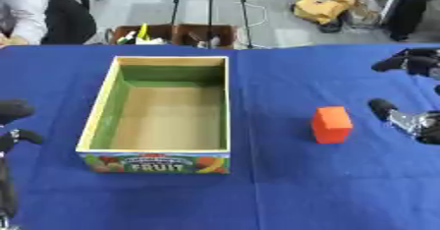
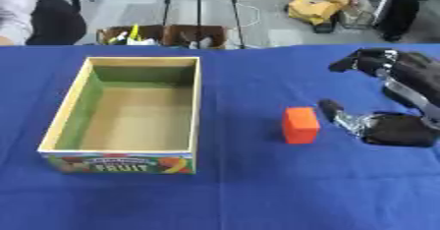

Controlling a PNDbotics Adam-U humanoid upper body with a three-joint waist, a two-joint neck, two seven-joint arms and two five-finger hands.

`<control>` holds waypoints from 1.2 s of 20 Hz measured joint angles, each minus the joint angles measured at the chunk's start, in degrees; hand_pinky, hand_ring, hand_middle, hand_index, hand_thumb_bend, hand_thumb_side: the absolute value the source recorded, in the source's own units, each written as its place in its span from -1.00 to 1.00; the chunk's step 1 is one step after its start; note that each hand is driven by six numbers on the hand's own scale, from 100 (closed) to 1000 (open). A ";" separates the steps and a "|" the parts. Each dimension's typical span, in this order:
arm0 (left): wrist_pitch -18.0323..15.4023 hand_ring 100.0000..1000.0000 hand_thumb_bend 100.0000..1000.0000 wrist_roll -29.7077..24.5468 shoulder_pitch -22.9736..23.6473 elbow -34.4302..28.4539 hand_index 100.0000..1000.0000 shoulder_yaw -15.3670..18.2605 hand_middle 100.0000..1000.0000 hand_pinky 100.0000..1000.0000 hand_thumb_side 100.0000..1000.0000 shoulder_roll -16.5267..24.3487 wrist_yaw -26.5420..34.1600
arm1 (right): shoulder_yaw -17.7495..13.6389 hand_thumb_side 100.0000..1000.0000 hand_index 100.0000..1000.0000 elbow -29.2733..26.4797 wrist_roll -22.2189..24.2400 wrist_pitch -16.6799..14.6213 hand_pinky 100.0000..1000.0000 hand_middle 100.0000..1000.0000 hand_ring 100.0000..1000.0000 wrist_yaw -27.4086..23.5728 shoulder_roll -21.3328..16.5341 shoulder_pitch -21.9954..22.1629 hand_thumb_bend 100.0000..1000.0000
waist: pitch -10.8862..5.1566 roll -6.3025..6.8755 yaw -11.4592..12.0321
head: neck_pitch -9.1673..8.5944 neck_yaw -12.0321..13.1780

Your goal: Pick up objects on the table and place them in the box.

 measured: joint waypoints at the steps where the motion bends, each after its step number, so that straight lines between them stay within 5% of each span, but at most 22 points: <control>1: 0.03 0.19 -1.00 -0.03 0.01 0.00 -0.04 0.00 0.04 -0.40 0.77 0.00 0.00 | 0.21 0.40 0.72 0.00 0.93 0.14 0.39 0.49 0.63 -0.02 -0.65 0.00 -0.30 | -0.01 0.00 0.12 | 0.12 -0.06; 9: 0.20 0.19 -1.00 -0.21 0.09 0.00 -0.04 -0.30 0.04 -0.40 0.77 0.03 0.00 | 2.01 0.09 0.76 -0.02 8.75 1.75 0.41 0.61 0.67 -2.57 -4.48 -1.41 -0.33 | -0.04 -0.06 0.52 | 0.35 -0.50; 13: 0.22 0.20 -1.00 -0.24 0.09 0.00 -0.04 -0.31 0.04 -0.40 0.77 0.03 0.00 | 2.78 -0.06 0.84 0.11 12.10 3.01 0.41 0.62 0.67 -3.62 -5.54 -2.77 -0.56 | -0.04 -0.26 0.93 | 0.37 -0.86; 24: 0.40 0.20 -1.00 -0.57 0.10 0.00 -0.04 -0.60 0.04 -0.40 0.77 0.04 0.01 | 6.01 -0.15 0.82 8.08 15.74 5.12 0.34 0.63 0.65 -5.42 -6.25 -10.54 -0.53 | -0.04 -0.74 1.85 | 0.61 -1.83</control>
